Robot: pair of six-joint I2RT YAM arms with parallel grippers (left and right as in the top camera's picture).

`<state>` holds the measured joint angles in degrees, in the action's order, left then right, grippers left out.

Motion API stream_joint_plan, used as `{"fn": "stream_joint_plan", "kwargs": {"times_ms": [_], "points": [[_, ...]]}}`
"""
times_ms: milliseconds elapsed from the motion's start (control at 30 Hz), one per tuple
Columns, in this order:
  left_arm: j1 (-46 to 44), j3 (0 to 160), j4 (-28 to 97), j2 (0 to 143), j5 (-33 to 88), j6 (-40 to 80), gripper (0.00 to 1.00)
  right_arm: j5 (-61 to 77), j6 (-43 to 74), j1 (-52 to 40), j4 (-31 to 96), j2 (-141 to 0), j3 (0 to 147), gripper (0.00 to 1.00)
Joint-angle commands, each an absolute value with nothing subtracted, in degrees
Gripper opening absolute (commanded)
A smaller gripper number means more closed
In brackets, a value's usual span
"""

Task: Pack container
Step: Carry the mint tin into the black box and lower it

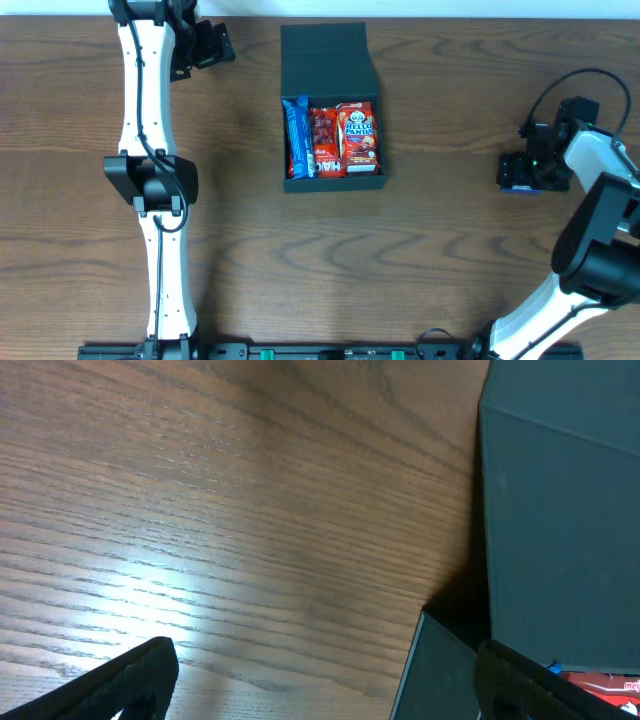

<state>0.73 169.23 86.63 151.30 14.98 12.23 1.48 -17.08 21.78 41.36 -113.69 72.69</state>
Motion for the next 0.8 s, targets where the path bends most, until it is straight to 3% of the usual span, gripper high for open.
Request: {"fn": "stream_joint_plan", "kwargs": {"times_ms": [0,433,767], "points": [[0.7,170.4,86.8,150.7,14.6,12.9,0.96,0.2,-16.7,21.5,41.6,-114.8,72.5,0.80],[0.6,170.4,86.7,150.7,14.6,12.9,0.95,1.0,-13.7,21.3,42.1,-114.8,73.7,0.77],[0.6,170.4,87.0,150.7,15.0,12.9,0.95,4.7,-12.4,20.1,47.9,-114.8,83.7,0.74]]}}
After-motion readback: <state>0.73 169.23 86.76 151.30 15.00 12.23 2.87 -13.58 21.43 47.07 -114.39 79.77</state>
